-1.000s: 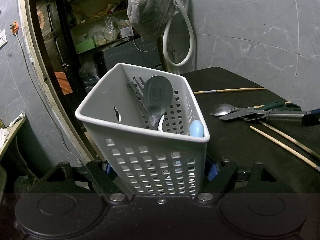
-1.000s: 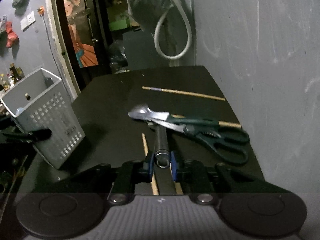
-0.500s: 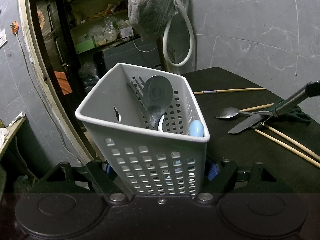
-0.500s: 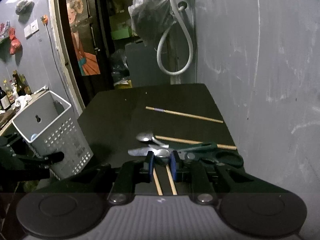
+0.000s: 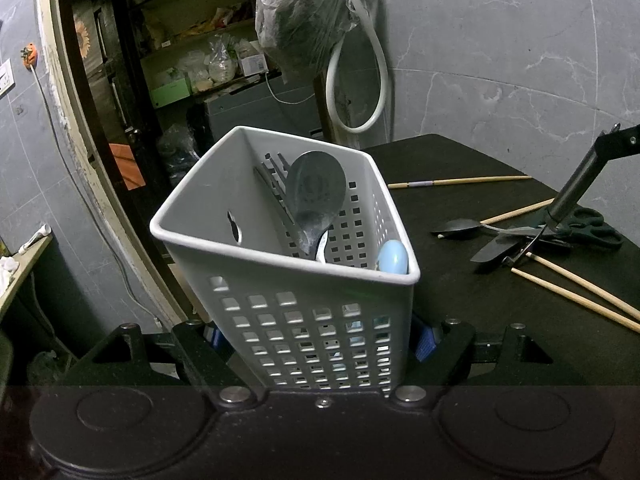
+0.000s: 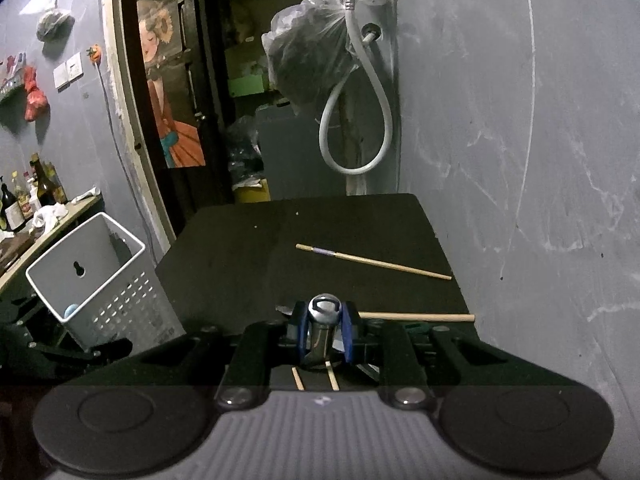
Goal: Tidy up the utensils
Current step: 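Lift the steel-handled utensil with the right gripper and carry it over the basket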
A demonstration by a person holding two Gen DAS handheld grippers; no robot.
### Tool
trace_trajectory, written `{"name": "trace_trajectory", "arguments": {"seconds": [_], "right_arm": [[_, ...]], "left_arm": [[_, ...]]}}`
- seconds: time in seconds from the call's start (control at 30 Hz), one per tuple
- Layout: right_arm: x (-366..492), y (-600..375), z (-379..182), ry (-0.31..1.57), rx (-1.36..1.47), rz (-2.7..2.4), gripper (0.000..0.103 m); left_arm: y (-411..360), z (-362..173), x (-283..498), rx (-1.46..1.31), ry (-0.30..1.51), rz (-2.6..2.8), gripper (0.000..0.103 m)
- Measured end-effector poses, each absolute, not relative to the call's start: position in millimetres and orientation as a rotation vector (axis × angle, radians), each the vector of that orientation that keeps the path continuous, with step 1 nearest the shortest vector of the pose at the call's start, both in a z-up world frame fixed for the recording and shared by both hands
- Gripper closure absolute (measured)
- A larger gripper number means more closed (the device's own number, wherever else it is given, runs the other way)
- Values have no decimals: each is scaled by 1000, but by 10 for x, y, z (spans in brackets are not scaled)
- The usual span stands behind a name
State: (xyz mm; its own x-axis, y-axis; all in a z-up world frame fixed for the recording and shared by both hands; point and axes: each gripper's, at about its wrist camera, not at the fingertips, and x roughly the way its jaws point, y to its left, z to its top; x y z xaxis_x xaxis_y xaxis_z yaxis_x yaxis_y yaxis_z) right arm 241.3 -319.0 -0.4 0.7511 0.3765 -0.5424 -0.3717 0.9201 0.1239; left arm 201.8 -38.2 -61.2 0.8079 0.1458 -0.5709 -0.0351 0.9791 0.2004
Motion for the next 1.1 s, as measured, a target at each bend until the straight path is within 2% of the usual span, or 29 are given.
{"name": "trace_trajectory", "arguments": {"seconds": [0.7,1.1], "right_arm": [[2553,-3070,-117,564,54,403,83],[2571,-2844,527,412,72,556,83]], "left_arm": [[-378,-617,2021,185,624,97,20],[-387,-617,2023,185,623,98,20]]}}
